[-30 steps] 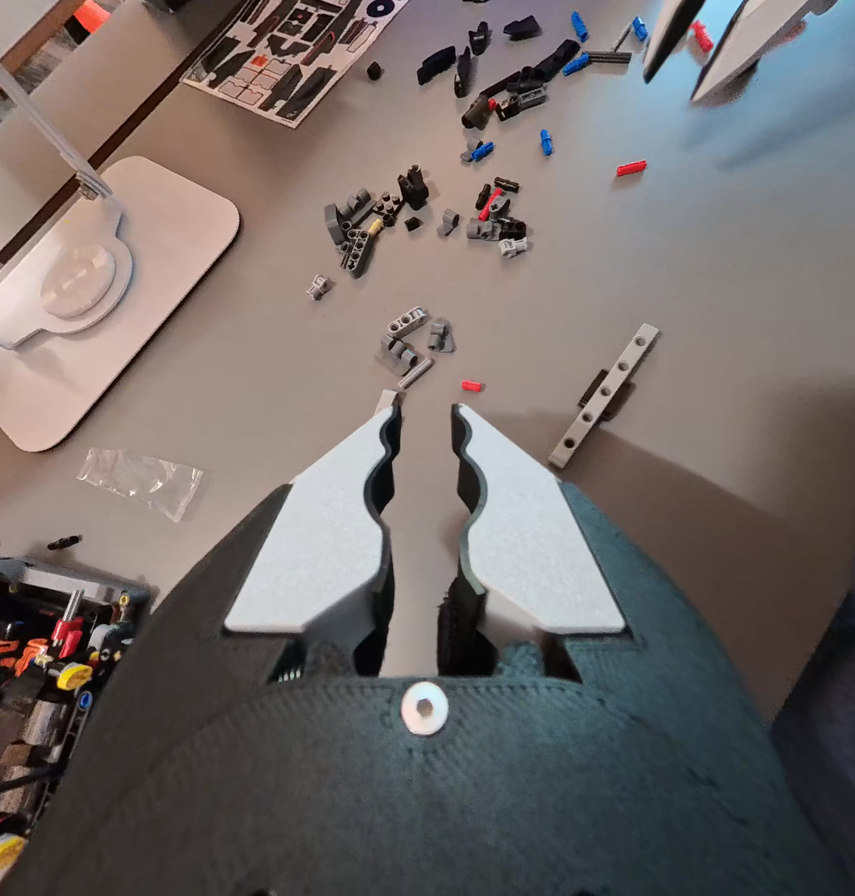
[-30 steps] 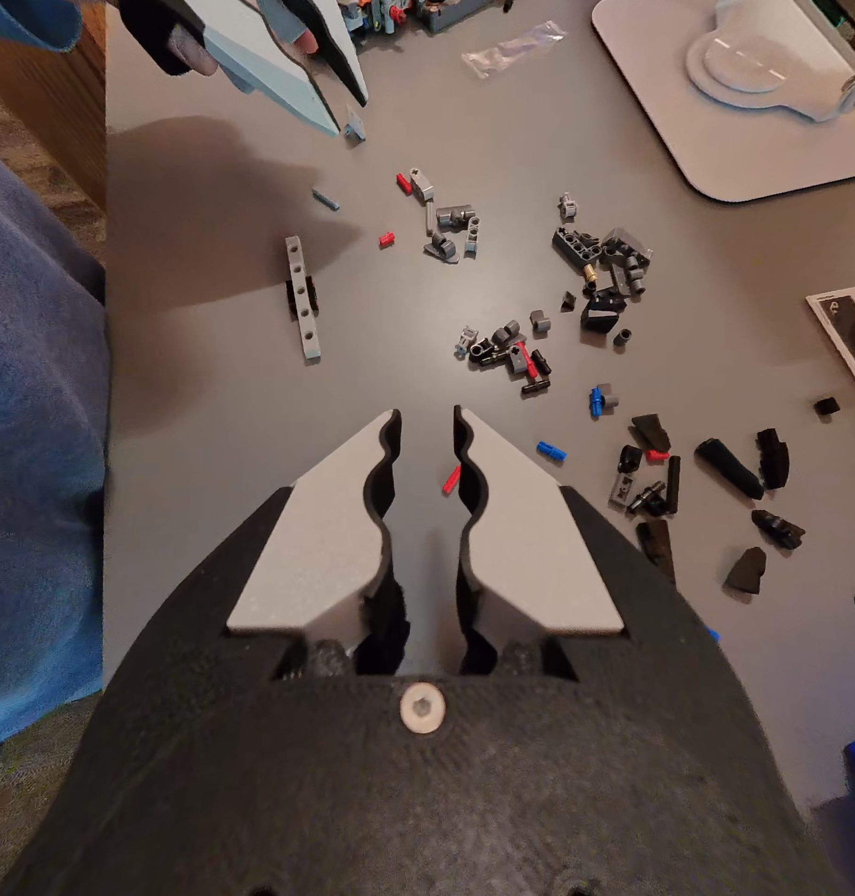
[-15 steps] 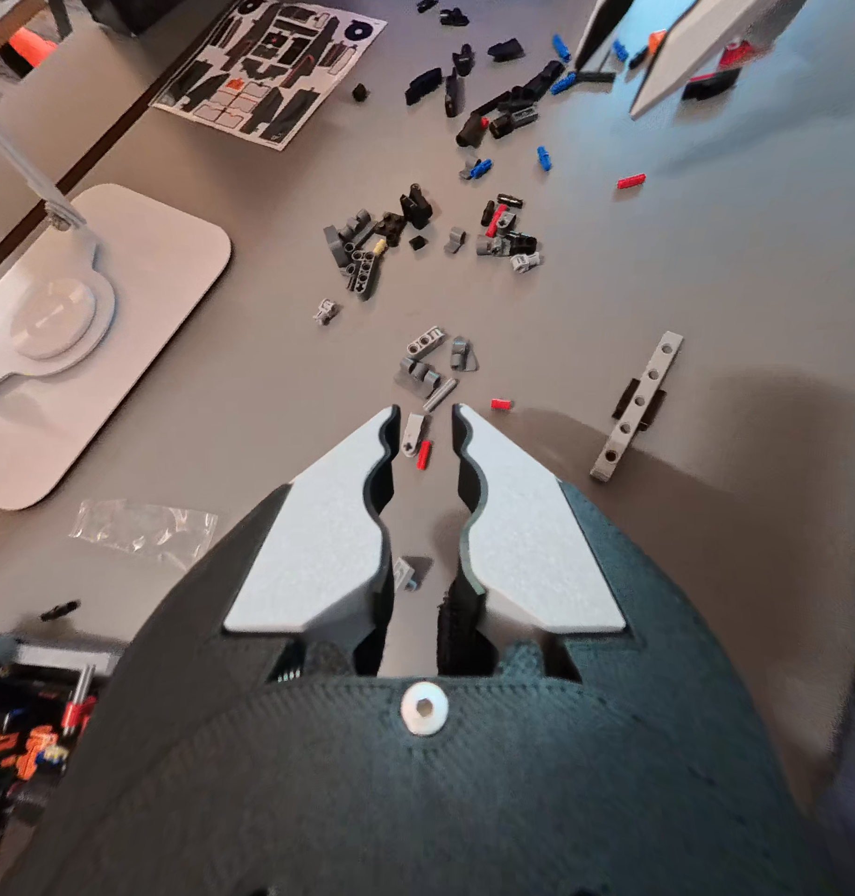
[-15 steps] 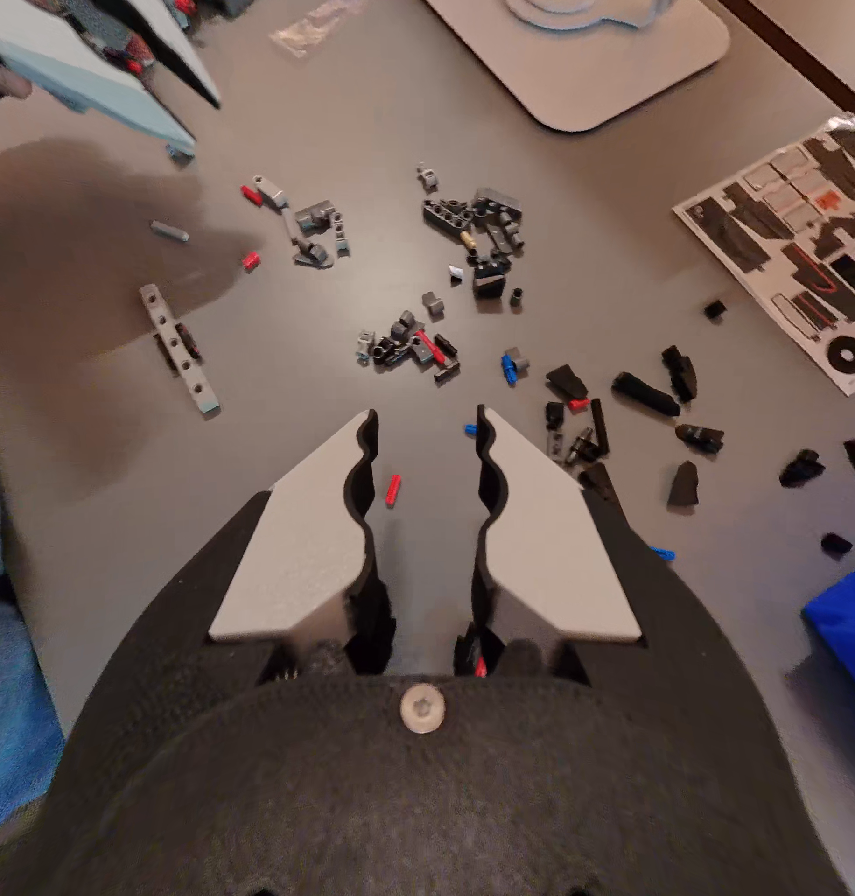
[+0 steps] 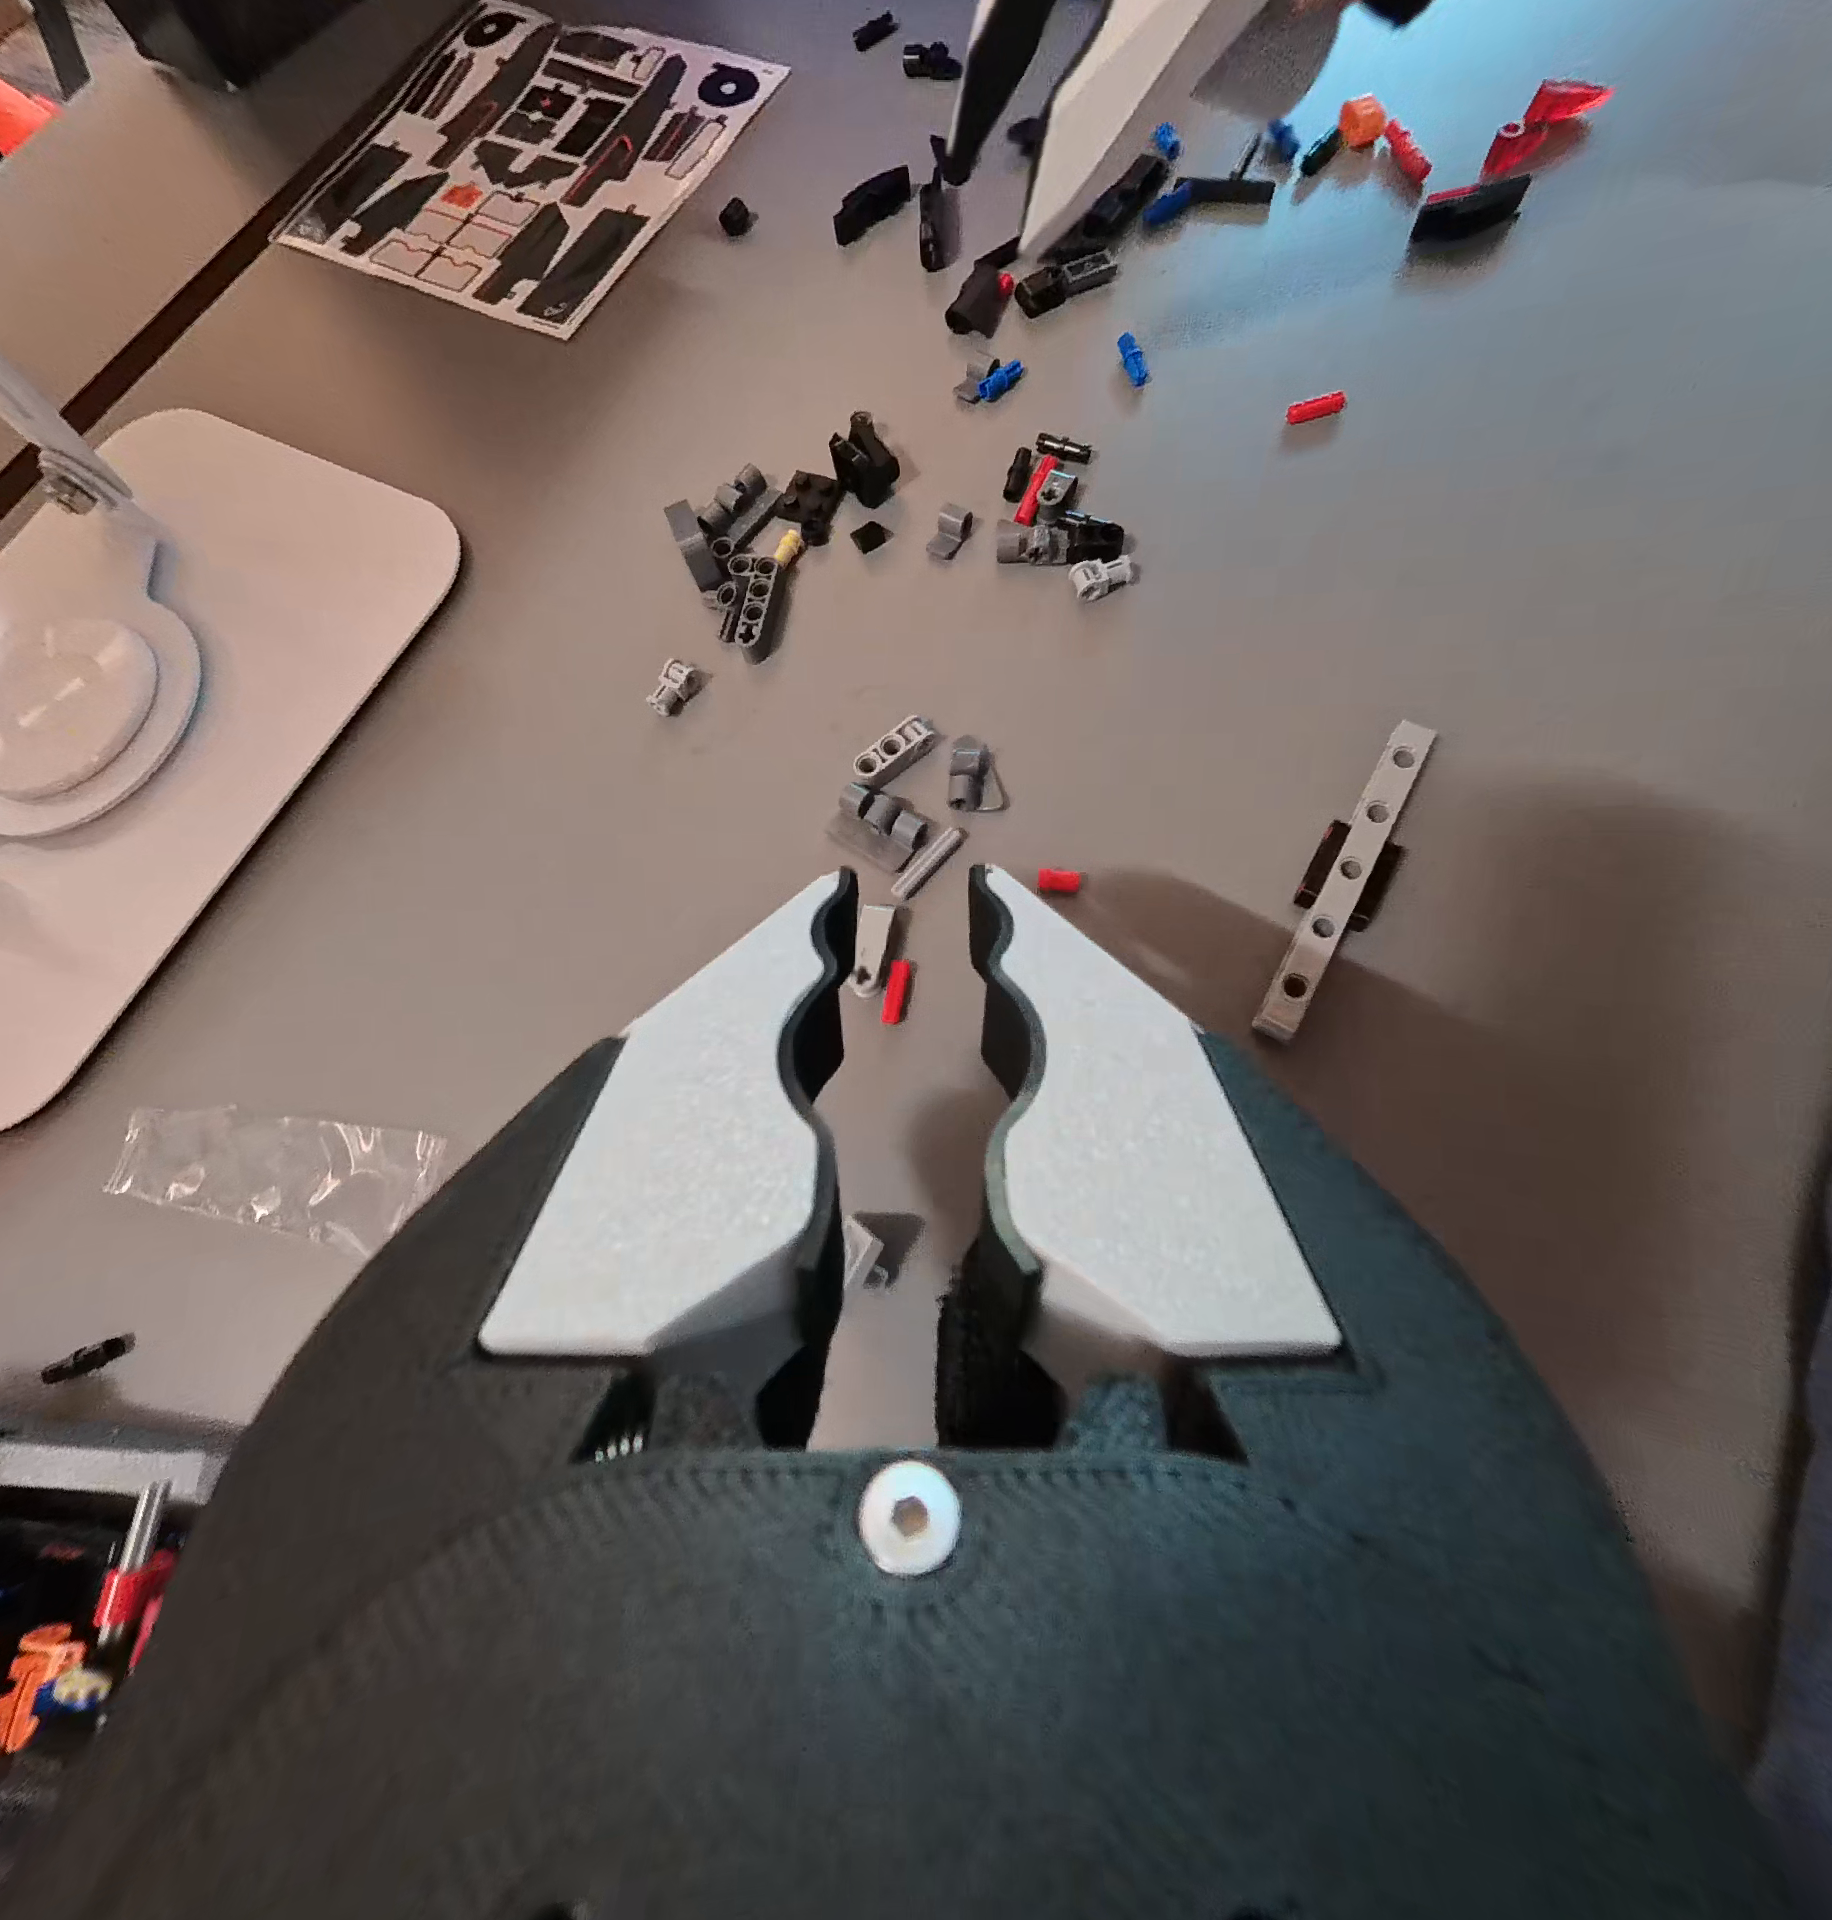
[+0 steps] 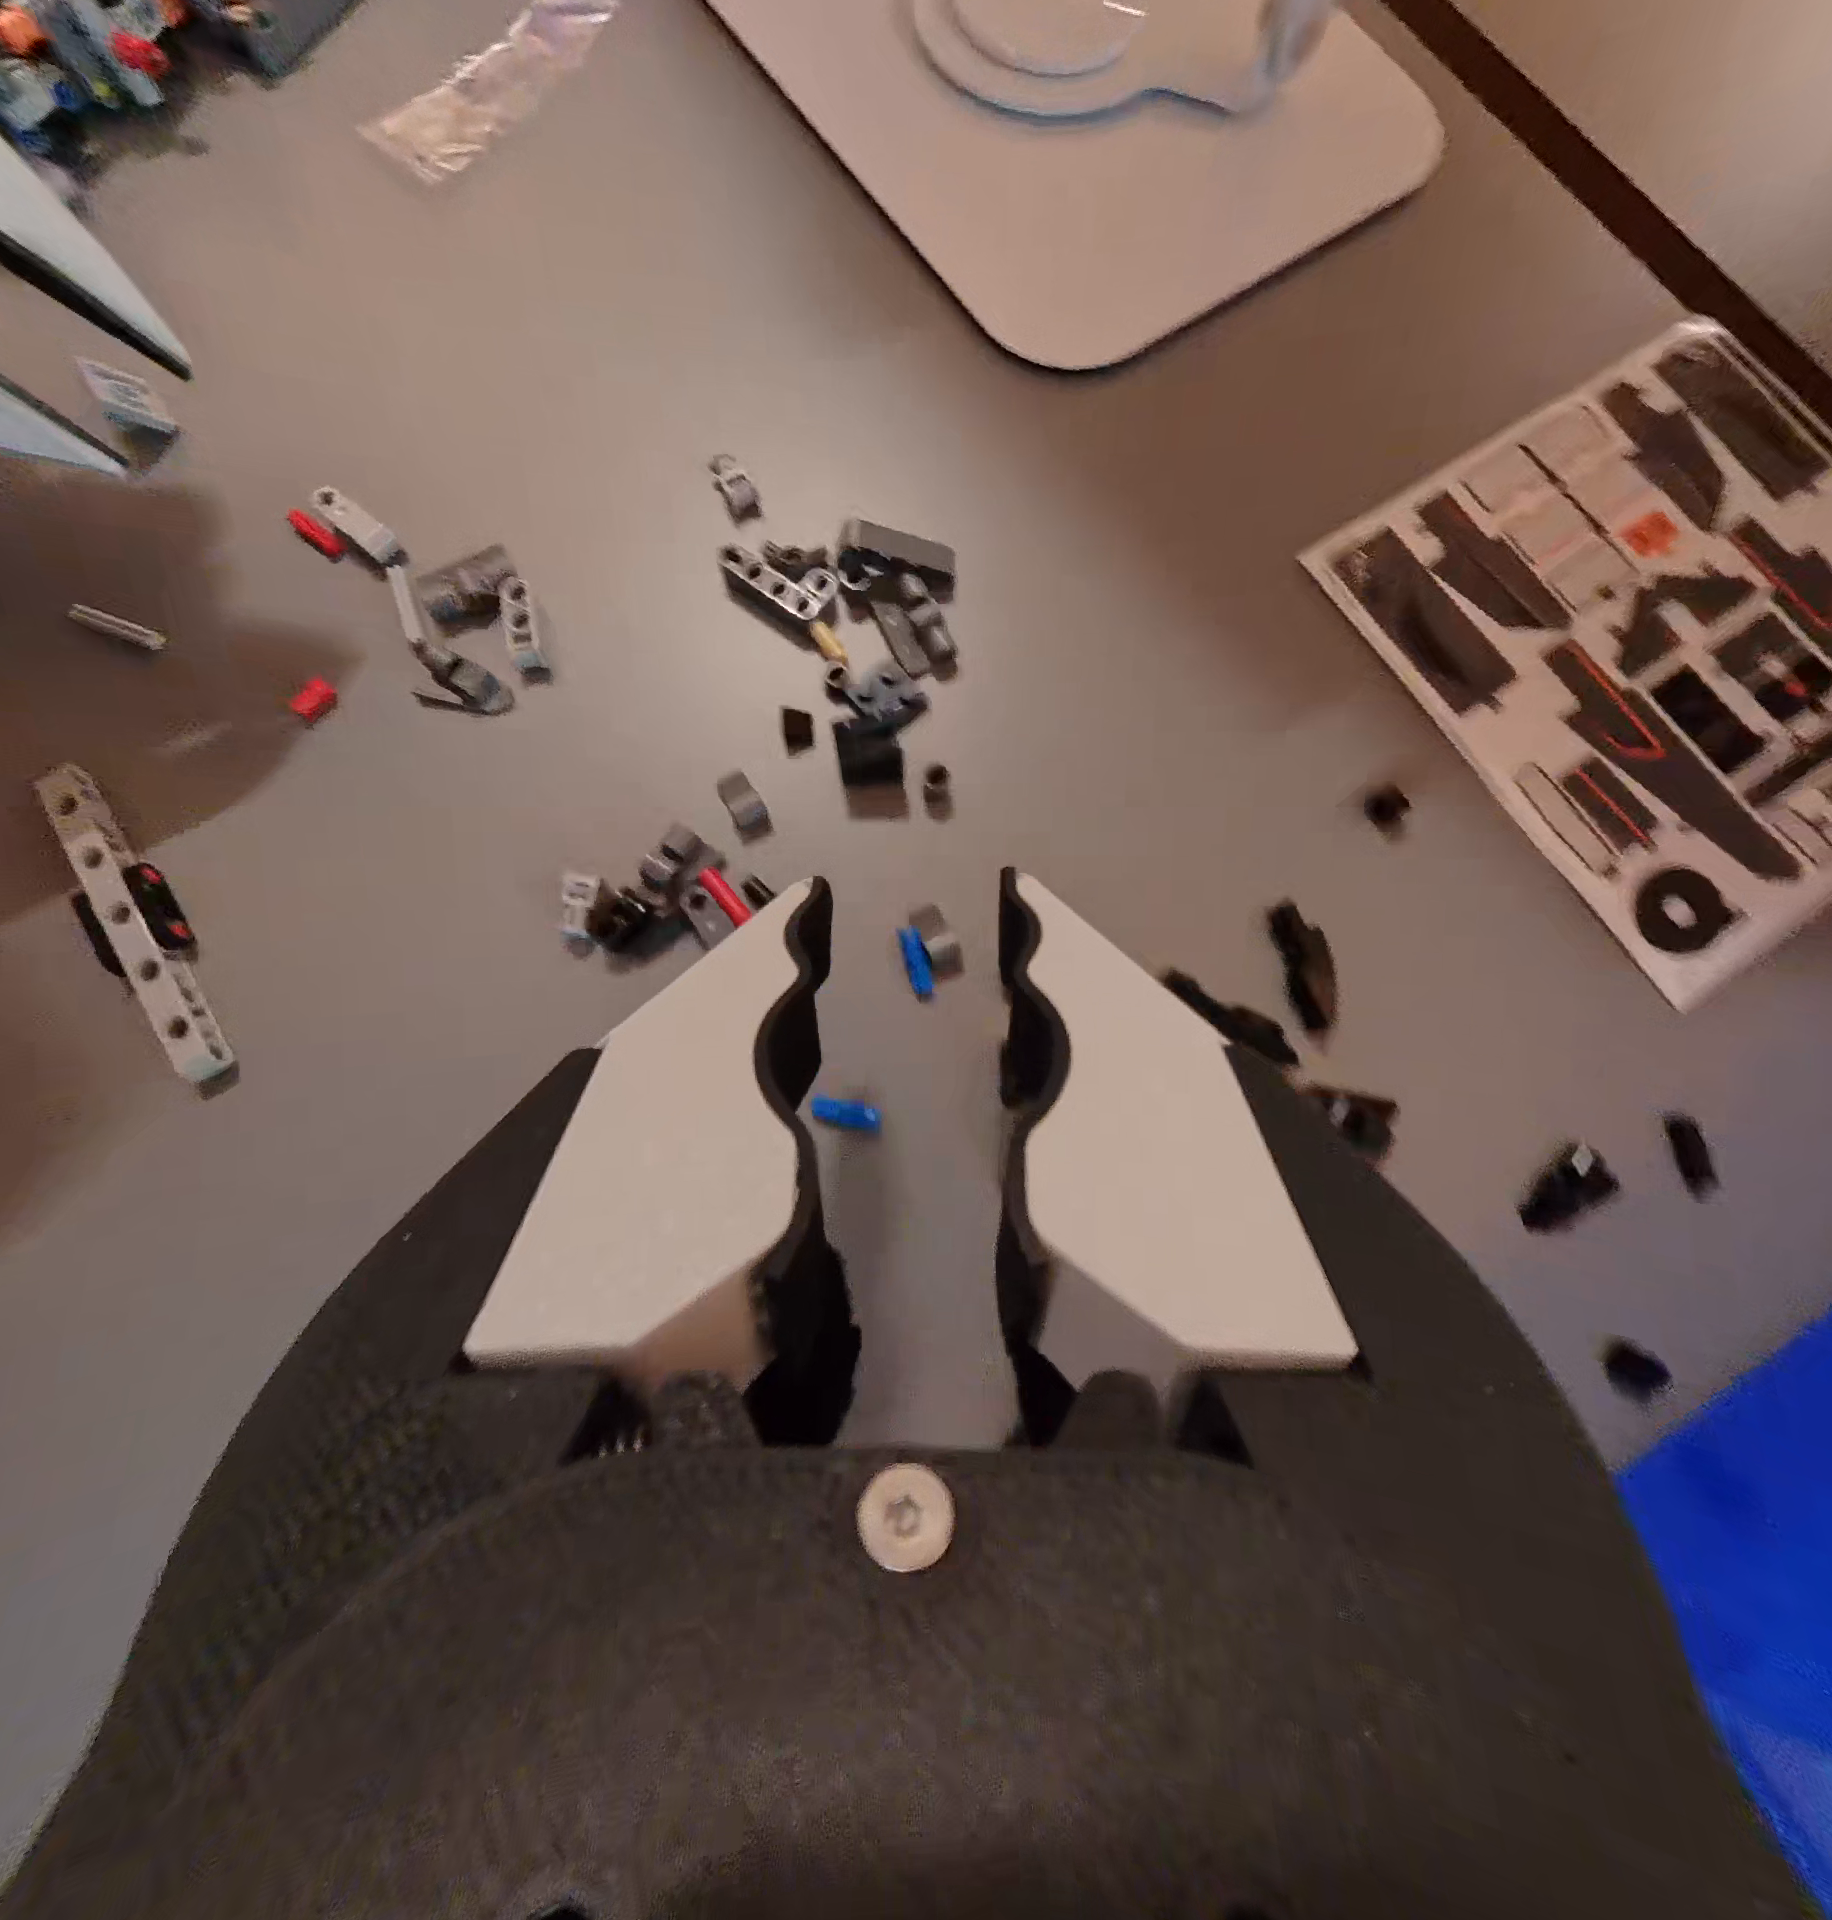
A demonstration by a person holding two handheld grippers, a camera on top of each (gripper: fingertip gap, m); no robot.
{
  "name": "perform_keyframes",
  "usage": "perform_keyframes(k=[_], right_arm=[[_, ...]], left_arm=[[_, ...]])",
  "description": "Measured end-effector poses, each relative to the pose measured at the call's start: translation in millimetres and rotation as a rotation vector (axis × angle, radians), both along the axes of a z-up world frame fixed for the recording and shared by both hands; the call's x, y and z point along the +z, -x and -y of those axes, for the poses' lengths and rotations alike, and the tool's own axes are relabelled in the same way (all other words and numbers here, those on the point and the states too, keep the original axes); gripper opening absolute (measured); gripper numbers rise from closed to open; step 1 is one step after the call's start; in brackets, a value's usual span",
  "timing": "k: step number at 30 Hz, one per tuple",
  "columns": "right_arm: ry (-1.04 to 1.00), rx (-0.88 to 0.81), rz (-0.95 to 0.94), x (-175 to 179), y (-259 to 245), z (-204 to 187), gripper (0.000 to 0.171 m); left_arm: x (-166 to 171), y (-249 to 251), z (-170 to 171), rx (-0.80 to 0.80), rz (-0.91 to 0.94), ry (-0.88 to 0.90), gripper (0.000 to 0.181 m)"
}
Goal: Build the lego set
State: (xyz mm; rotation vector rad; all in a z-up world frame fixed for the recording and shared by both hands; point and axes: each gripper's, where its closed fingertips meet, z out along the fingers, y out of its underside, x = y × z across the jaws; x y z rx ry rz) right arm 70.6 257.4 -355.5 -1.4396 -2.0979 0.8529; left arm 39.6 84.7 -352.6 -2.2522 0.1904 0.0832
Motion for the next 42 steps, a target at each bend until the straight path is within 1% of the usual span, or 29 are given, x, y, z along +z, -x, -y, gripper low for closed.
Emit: perform_keyframes(k=[3,8,11,14,17,19,21,23,25,27,29,31,34,38,40,42], right_arm=[[0.003,0.069,0.033,-12.1,15.9,20.4,0.036],[0.01,0.113,0.065,-27.5,33.8,33.2,0.038],[-0.025,0.121,0.088,-34.1,38.8,31.3,0.028],[-0.045,0.128,0.113,-41.6,40.3,29.6,0.014],[-0.023,0.125,0.107,-40.4,40.9,30.3,0.013],[0.106,0.112,0.073,-27.5,41.3,38.1,0.013],[0.314,0.104,0.037,-7.3,40.6,49.2,0.013],[0.579,0.1,-0.039,25.7,41.0,59.2,0.013],[0.811,0.141,-0.105,58.8,37.3,68.7,0.013],[0.966,0.198,-0.177,87.6,32.3,75.8,0.013],[1.078,0.229,-0.213,105.8,29.1,80.9,0.013],[1.163,0.24,-0.214,116.3,28.4,85.7,0.013],[1.196,0.26,-0.189,121.3,27.6,97.0,0.013],[1.192,0.28,-0.146,120.4,27.5,113.3,0.012],[1.205,0.285,-0.125,120.2,28.5,119.5,0.013],[1.21,0.289,-0.109,119.6,30.2,124.8,0.012]], left_arm=[[-0.3,-0.6,4.0,0.02,0.007,-0.001,0.02],[0.3,-3.8,11.7,0.051,0.01,-0.007,0.02],[-0.1,-4.9,15.4,0.071,0.013,-0.011,0.02],[0.4,-5.7,16.3,0.083,0.016,-0.021,0.02],[2.3,-6.3,14.1,0.089,0.013,-0.034,0.021],[5.9,-6.2,10.9,0.092,0.003,-0.053,0.023],[11.7,-6.0,5.1,0.089,-0.008,-0.078,0.025],[22.3,-3.9,-4.2,0.09,-0.04,-0.118,0.028],[37.0,-3.0,-16.0,0.079,-0.078,-0.169,0.029],[54.3,-4.0,-29.2,0.058,-0.111,-0.225,0.029],[72.3,-5.6,-41.8,0.04,-0.147,-0.282,0.031],[91.0,-7.8,-52.7,0.021,-0.186,-0.34,0.032],[111.0,-11.2,-63.7,-0.003,-0.253,-0.4,0.034],[114.2,-12.6,-69.1,-0.023,-0.323,-0.407,0.033],[112.1,-12.1,-68.9,-0.019,-0.334,-0.401,0.029],[112.0,-8.5,-66.8,0.007,-0.35,-0.407,0.019]])
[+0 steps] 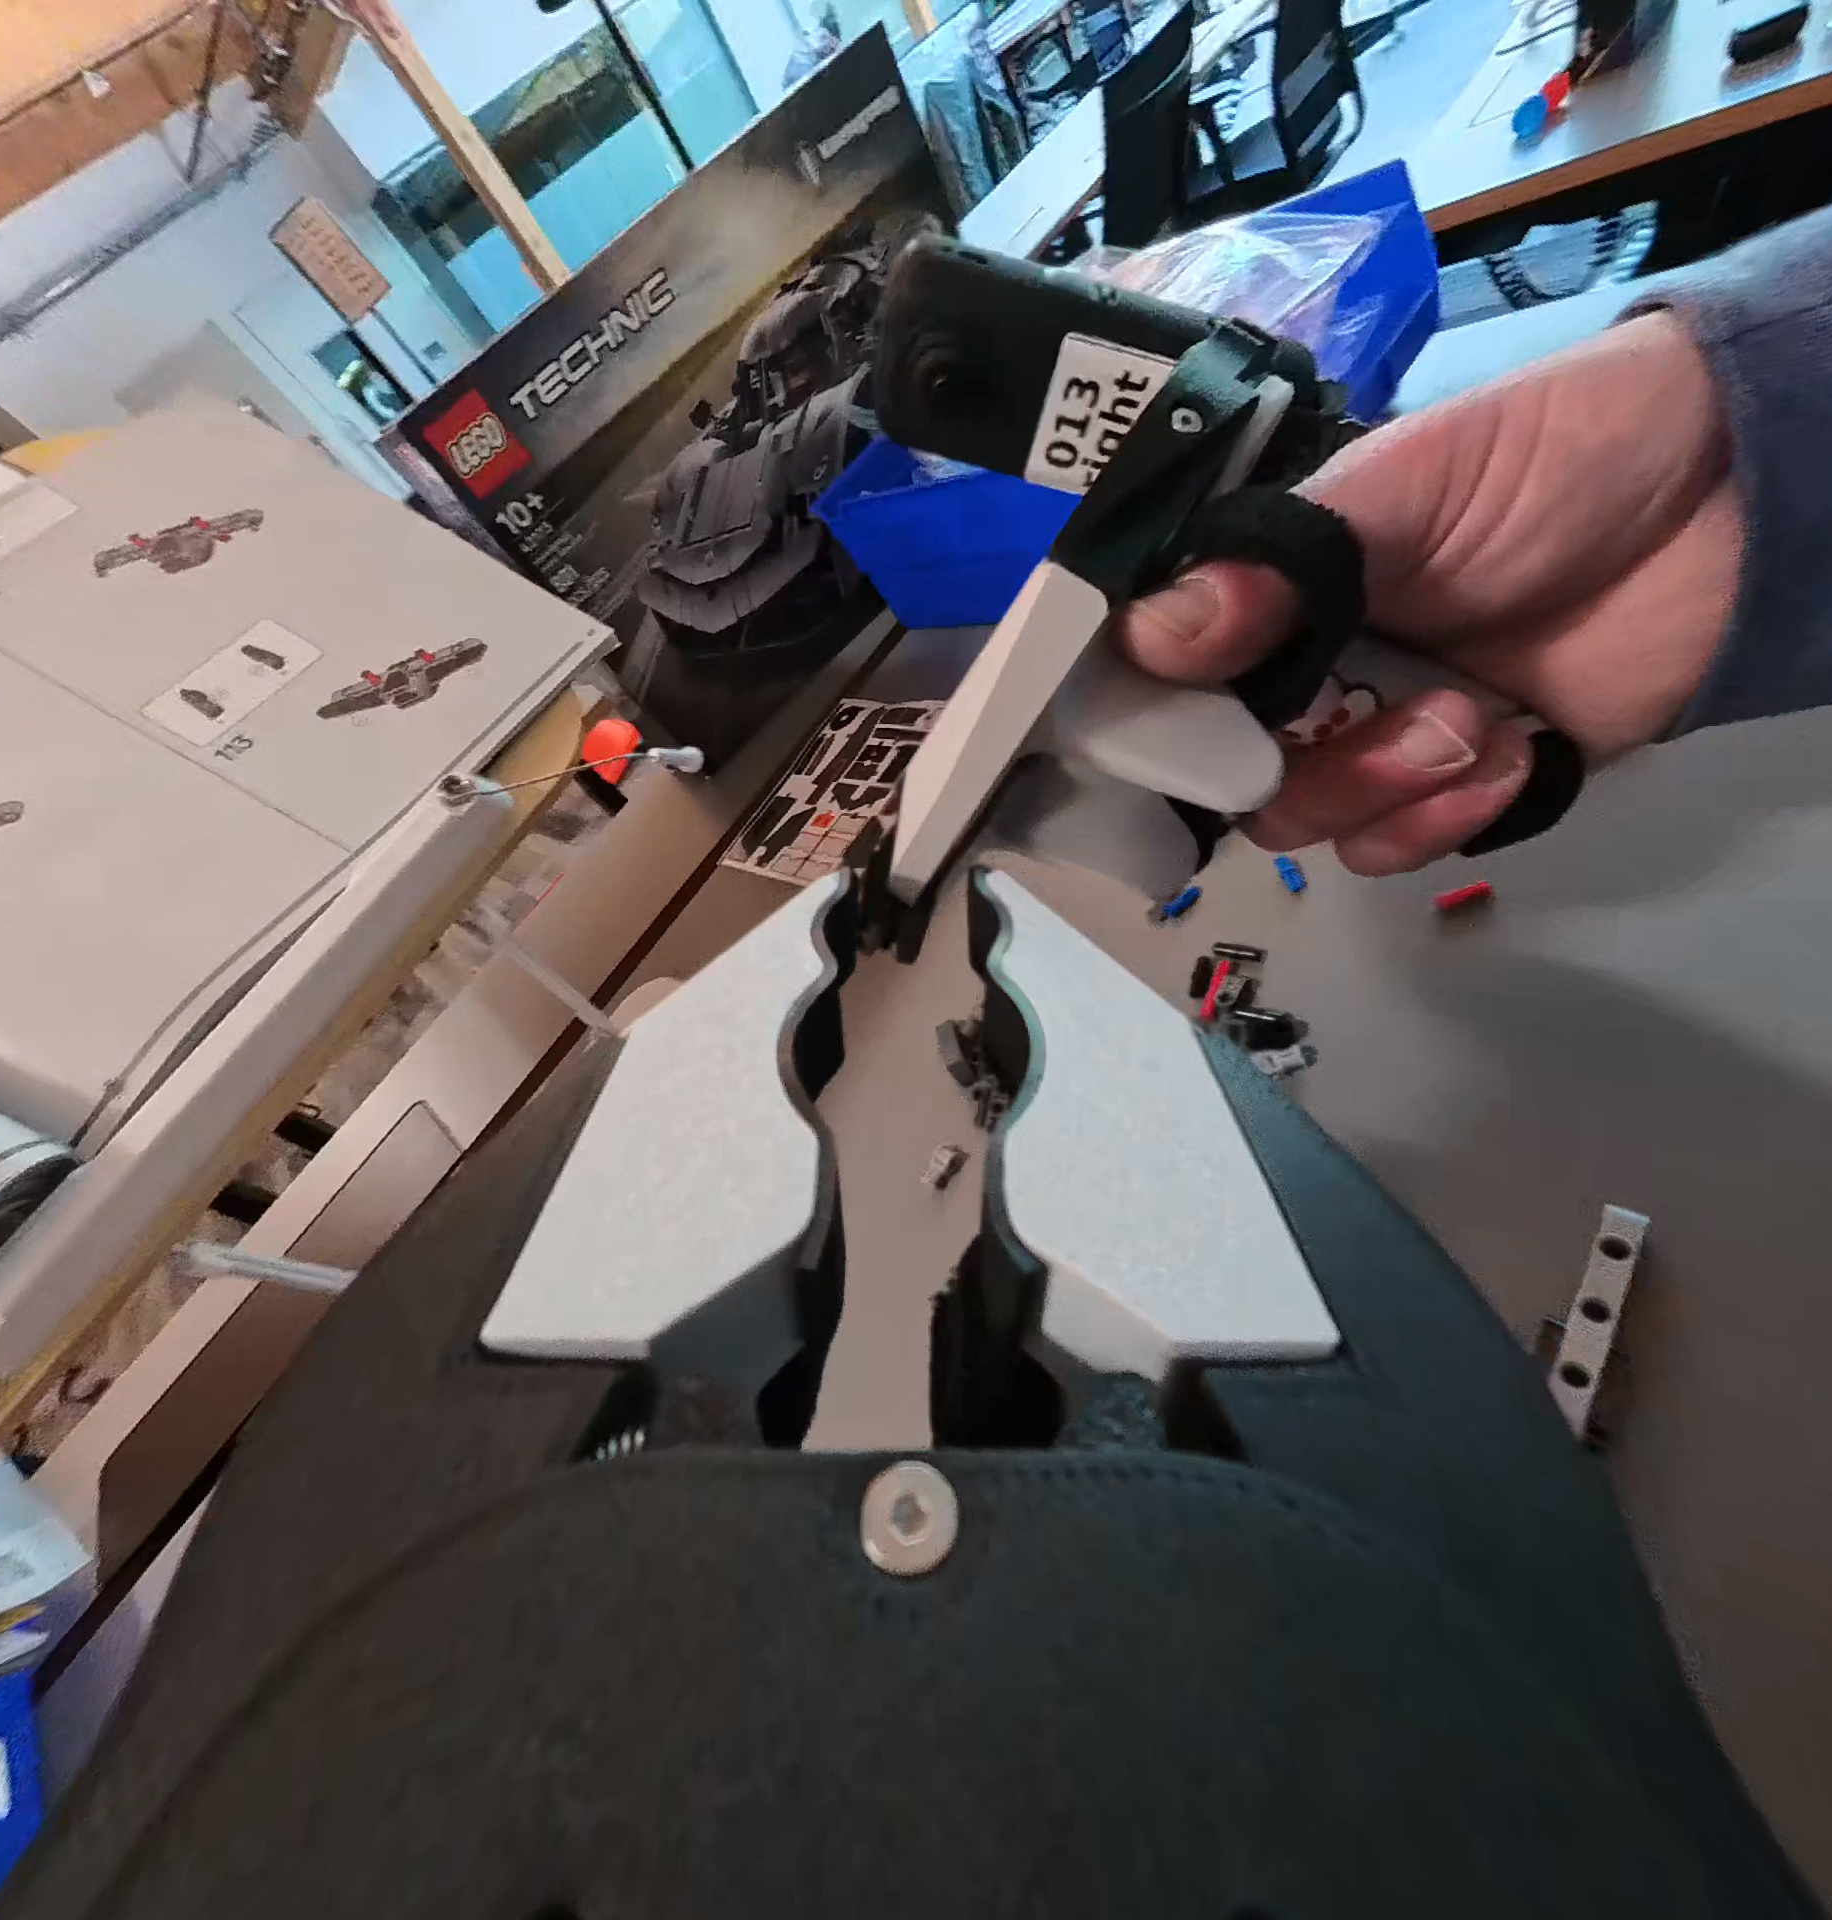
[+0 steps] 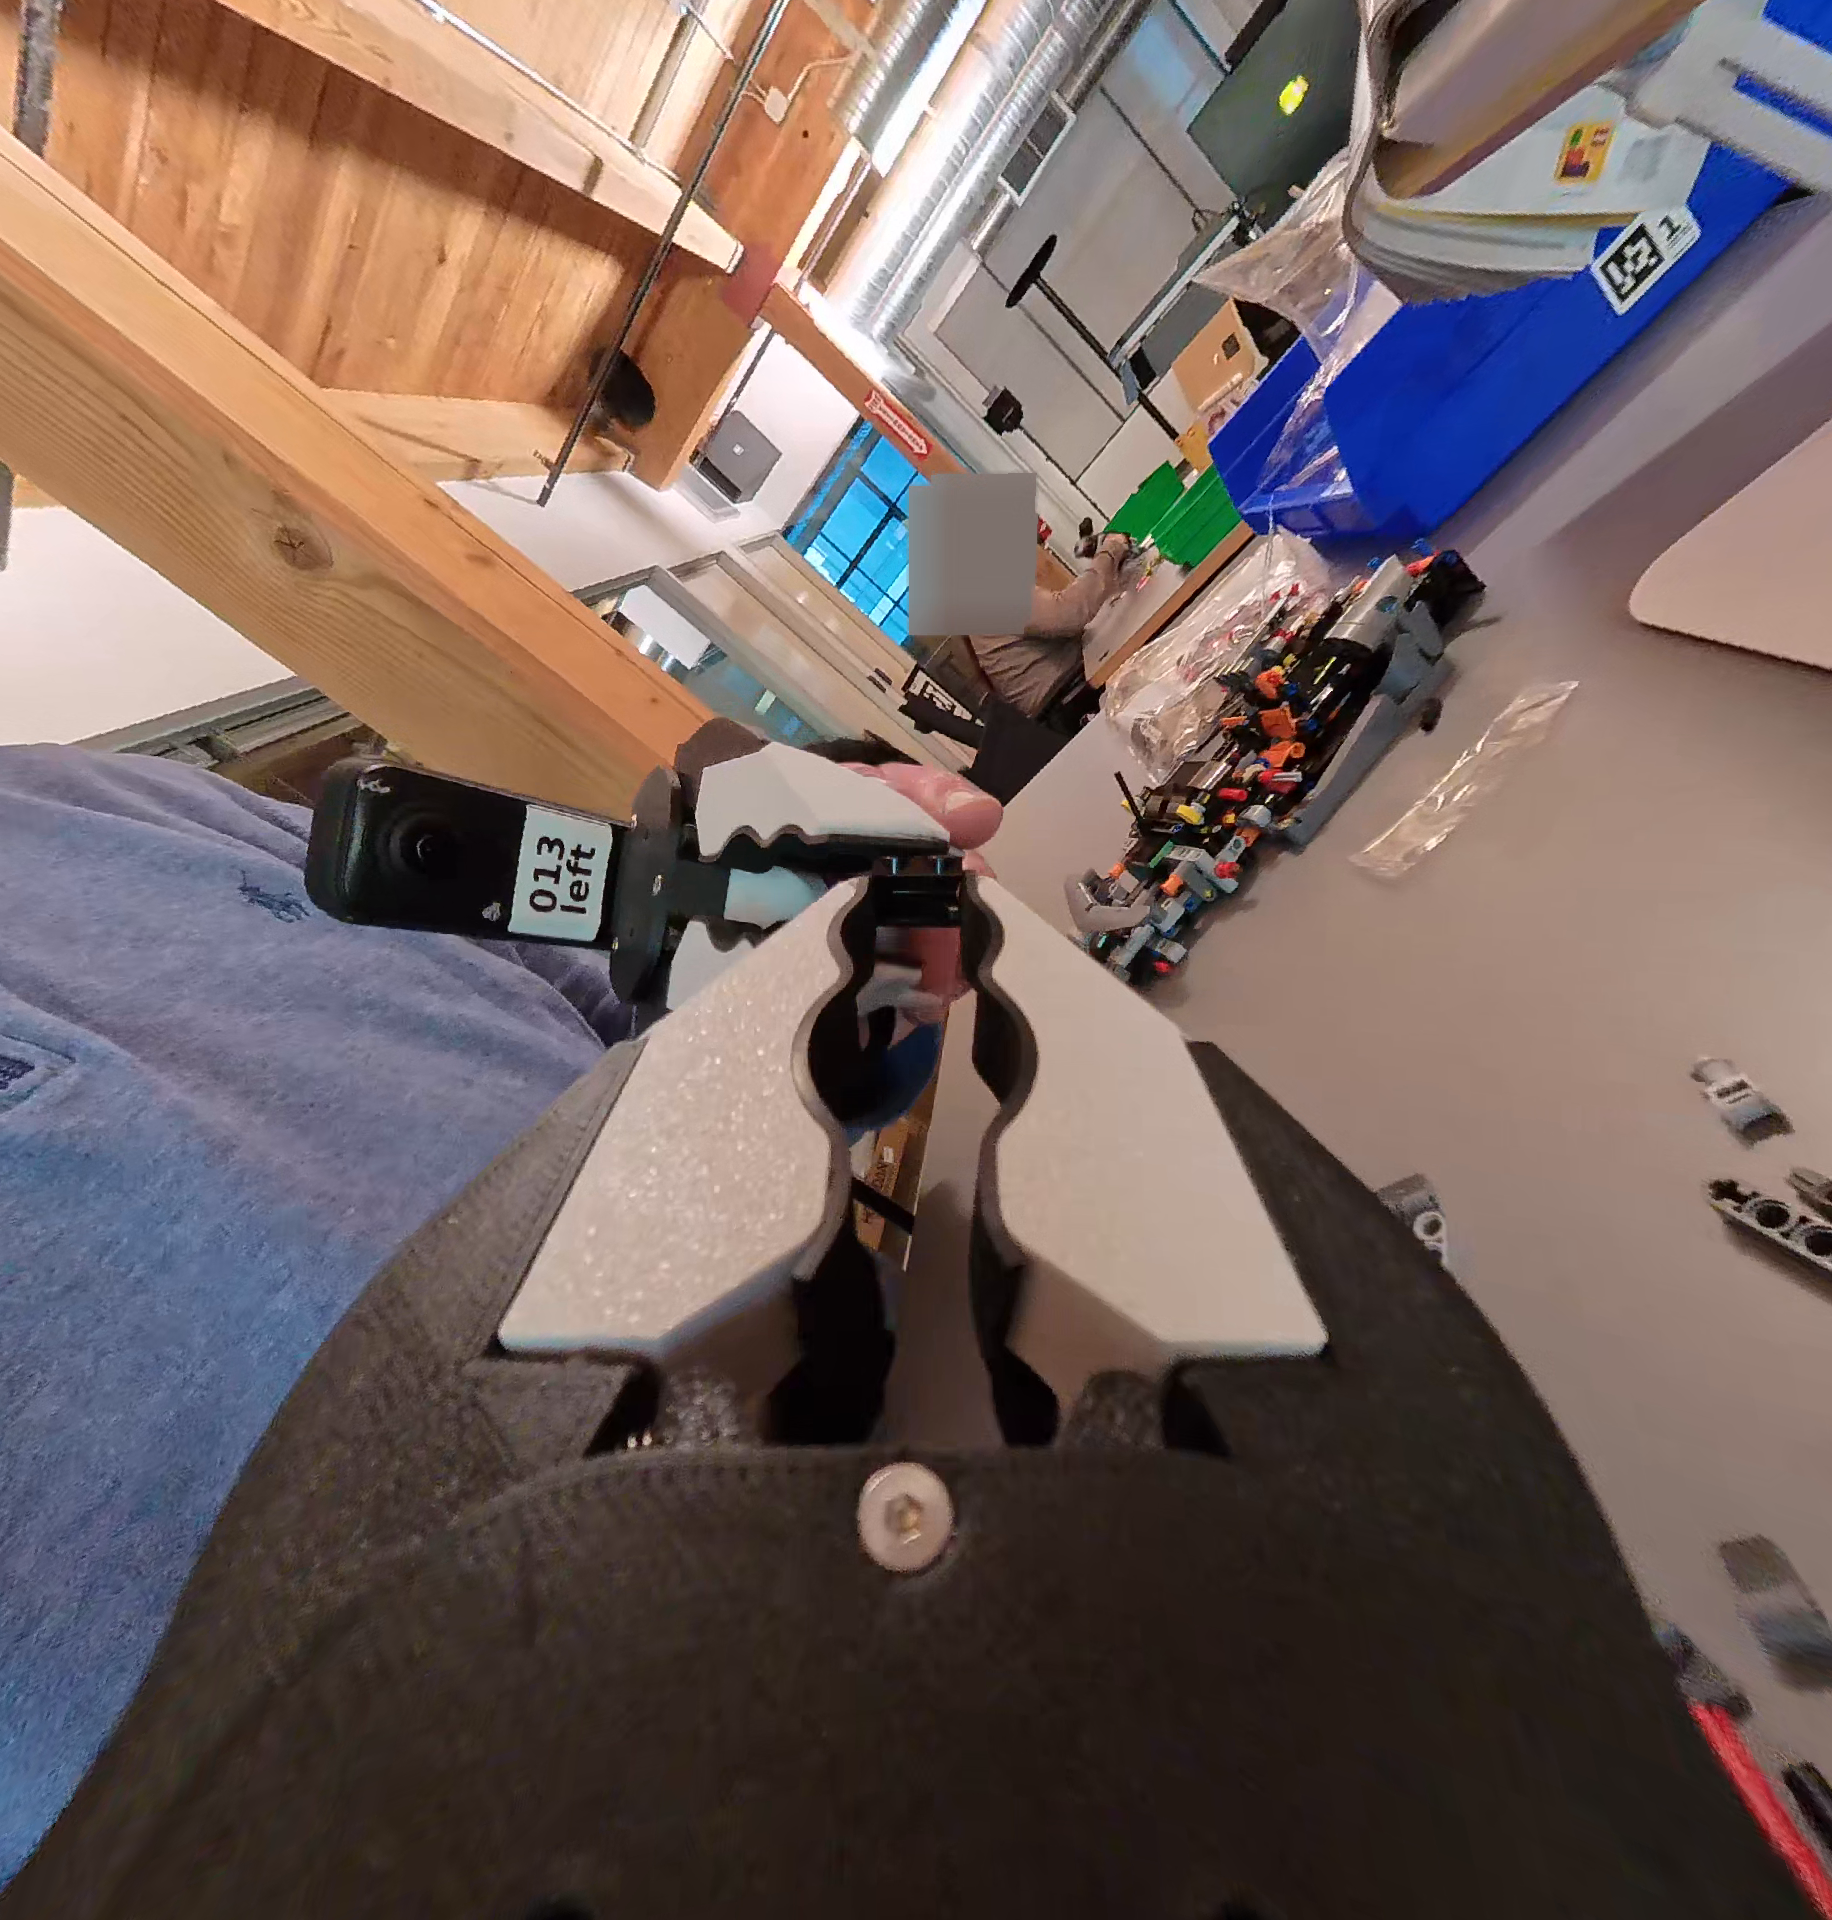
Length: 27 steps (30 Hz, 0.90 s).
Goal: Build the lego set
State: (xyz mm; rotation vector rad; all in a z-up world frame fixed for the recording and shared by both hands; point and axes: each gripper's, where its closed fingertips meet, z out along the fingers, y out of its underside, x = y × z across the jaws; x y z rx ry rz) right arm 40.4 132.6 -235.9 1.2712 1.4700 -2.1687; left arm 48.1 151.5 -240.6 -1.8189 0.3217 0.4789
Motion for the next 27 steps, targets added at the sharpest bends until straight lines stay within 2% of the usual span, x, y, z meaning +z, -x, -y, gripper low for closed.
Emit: perform_keyframes(k=[7,12,16,21,24,27], right_arm=[[0.022,0.024,0.025,3.6,9.4,12.6,0.012],[0.103,0.023,0.027,17.9,18.2,22.0,0.014],[0.167,0.019,0.004,36.6,24.9,28.2,0.019],[0.188,-0.037,-0.028,50.9,34.5,23.5,0.03],[0.086,-0.101,-0.103,55.1,33.0,21.0,0.032],[-0.111,-0.179,-0.174,52.9,31.0,19.4,0.033]], left_arm=[[5.0,12.2,13.0,0.041,0.005,-0.04,0.012],[18.0,19.7,23.0,0.042,0.087,-0.121,0.012],[37.5,22.3,30.6,-0.007,0.315,-0.254,0.012],[60.2,32.7,40.2,-0.15,0.773,-0.437,0.011],[68.9,44.1,47.5,-0.243,1.005,-0.532,0.011],[73.2,45.2,51.2,-0.312,1.076,-0.557,0.01]])
